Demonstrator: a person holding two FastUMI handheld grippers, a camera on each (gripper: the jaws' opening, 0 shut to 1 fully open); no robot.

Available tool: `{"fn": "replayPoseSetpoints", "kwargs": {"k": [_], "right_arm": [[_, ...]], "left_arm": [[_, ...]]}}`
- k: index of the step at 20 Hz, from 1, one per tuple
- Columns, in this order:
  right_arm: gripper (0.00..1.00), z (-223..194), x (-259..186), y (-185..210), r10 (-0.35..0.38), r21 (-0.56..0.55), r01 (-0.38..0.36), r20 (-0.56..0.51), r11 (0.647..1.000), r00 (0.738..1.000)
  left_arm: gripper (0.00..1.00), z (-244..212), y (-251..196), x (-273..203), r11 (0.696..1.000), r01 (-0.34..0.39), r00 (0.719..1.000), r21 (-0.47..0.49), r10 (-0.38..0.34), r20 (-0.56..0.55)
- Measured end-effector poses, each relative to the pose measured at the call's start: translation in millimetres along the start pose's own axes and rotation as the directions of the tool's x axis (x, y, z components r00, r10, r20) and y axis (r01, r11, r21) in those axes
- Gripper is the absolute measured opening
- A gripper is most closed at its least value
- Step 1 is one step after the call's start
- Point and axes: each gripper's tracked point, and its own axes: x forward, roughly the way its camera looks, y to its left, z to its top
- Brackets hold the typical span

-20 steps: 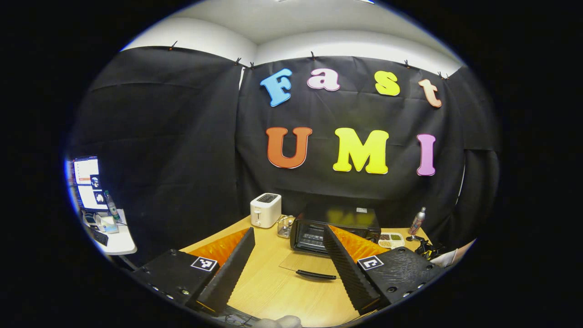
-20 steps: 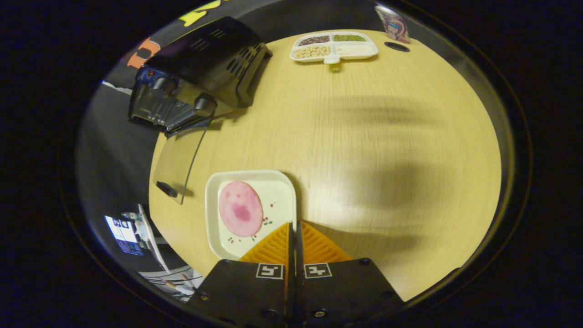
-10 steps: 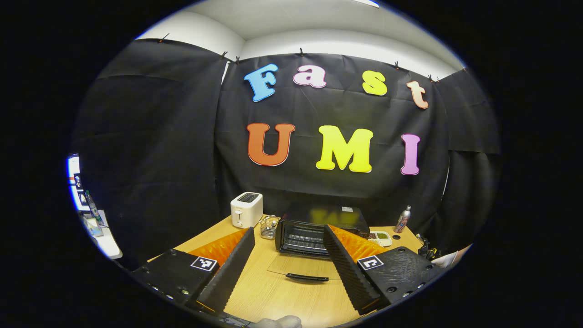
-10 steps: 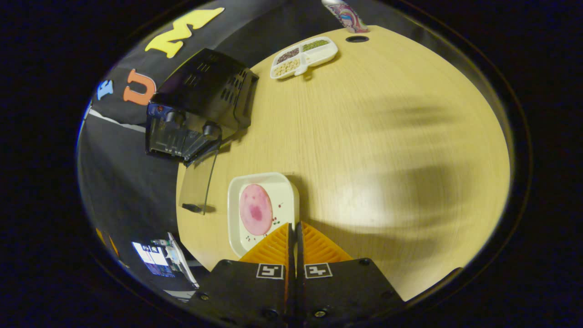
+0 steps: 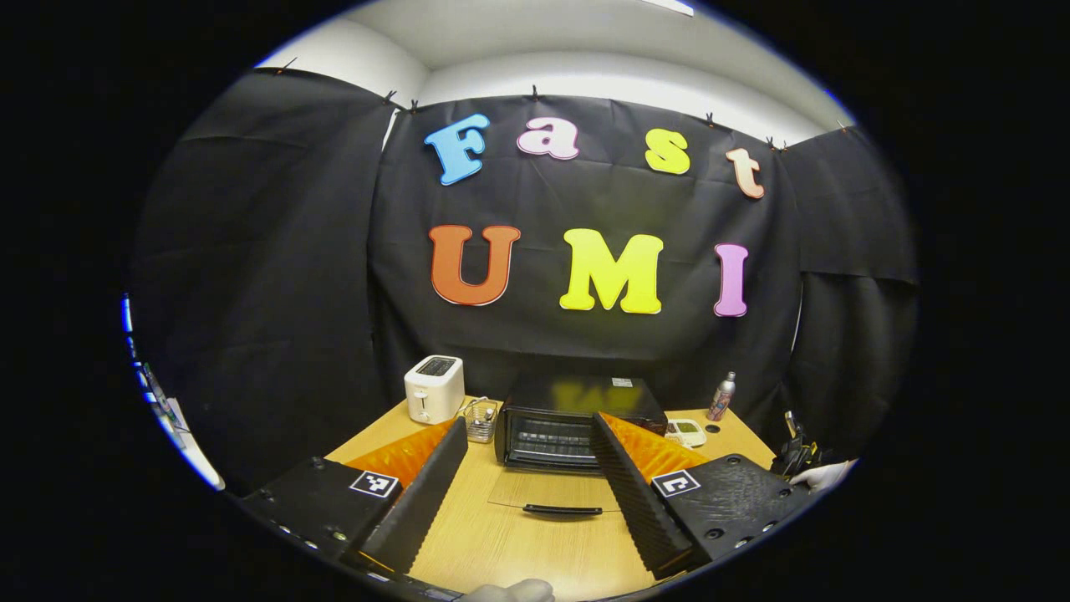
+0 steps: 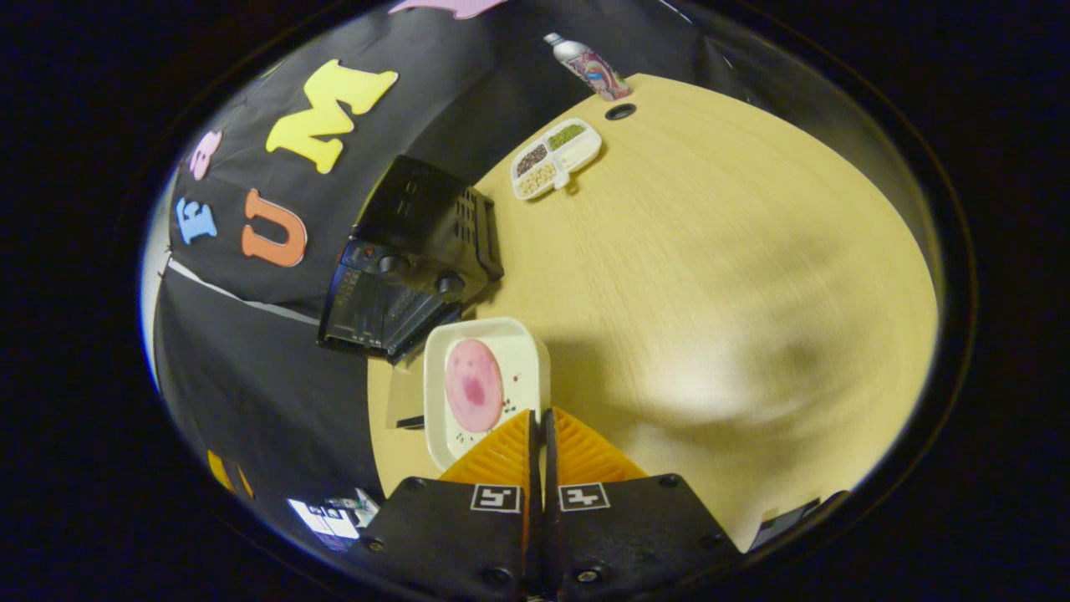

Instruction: Open the electric oven with the left hand, put the food in, and close the electric oven.

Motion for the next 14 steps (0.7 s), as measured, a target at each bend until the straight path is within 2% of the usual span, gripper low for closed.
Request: {"fn": "replayPoseSetpoints", "kwargs": {"k": [5, 6, 9, 14], "right_arm": [[0.00, -13, 22, 42, 0.018, 0.127, -0.030, 0.094, 0.991, 0.995], [0.04, -19, 29, 51, 0.020, 0.142, -0.034, 0.103, 0.989, 0.994], [0.00, -30, 50, 80, 0.031, 0.181, -0.059, 0.154, 0.982, 0.988], [0.03, -43, 98, 132, 0.040, 0.359, -0.127, 0.241, 0.925, 0.970]], "left_arm": [[0.94, 3, 14, 0, 0.999, 0.031, 0.999, 0.028, -0.030, -0.021], [0.94, 4, 18, -1, 0.999, 0.031, 0.999, 0.035, -0.030, -0.021], [0.94, 13, 35, -5, 0.998, 0.011, 1.000, 0.057, -0.010, -0.015], [0.94, 21, 61, -14, 0.996, -0.039, 0.999, 0.081, 0.041, -0.026]]}}
